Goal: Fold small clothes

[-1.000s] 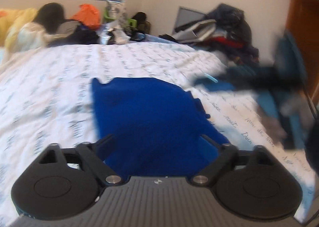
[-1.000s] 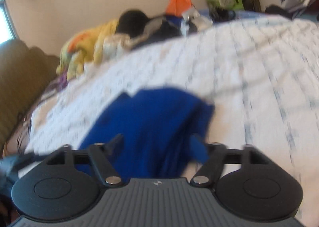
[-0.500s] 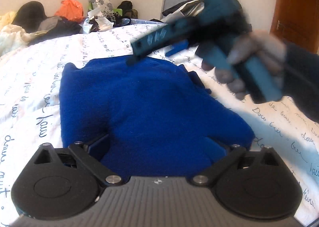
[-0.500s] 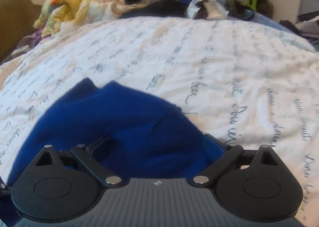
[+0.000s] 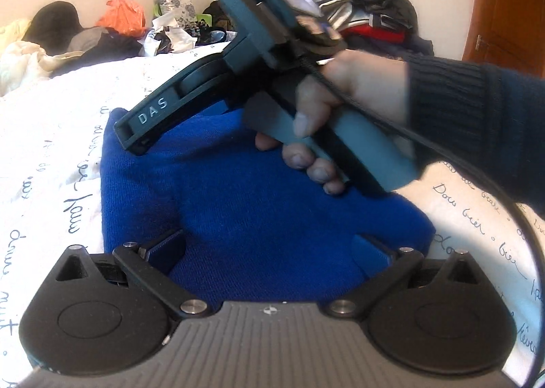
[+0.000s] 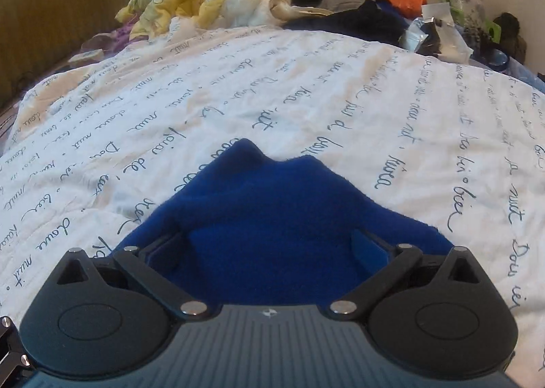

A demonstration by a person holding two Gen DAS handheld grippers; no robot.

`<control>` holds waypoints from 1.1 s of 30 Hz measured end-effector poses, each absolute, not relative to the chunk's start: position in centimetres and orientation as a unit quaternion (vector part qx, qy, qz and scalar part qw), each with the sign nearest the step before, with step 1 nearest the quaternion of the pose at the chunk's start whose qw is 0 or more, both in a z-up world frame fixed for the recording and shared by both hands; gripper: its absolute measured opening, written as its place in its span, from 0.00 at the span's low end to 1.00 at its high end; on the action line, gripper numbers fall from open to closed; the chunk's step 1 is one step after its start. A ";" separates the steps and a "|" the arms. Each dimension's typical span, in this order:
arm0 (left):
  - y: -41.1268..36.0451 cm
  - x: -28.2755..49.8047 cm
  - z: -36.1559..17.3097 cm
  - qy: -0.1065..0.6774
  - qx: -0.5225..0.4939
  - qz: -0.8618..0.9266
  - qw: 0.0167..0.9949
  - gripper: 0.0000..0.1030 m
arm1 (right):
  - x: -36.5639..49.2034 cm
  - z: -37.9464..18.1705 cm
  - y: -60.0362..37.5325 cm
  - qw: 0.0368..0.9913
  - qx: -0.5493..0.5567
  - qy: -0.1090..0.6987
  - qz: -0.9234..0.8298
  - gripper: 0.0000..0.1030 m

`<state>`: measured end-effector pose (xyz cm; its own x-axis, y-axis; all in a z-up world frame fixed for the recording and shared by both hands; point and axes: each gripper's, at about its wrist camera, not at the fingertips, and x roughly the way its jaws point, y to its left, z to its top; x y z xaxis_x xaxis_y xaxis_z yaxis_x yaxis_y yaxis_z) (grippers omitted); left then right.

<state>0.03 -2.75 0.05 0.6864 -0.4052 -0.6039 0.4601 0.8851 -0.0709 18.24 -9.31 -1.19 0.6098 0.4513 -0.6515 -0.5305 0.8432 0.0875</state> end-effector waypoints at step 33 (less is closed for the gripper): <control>1.4 14.5 3.7 0.298 -0.001 -0.127 0.946 0.18 | 17.0 -0.7 -22.8 0.892 0.095 0.369 0.244 0.18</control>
<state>14.48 1.42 3.69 0.7896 -0.2416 -0.5641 0.2402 0.9676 -0.0783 16.99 -22.79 -0.68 0.6087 0.5057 -0.6114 -0.3661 0.8626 0.3491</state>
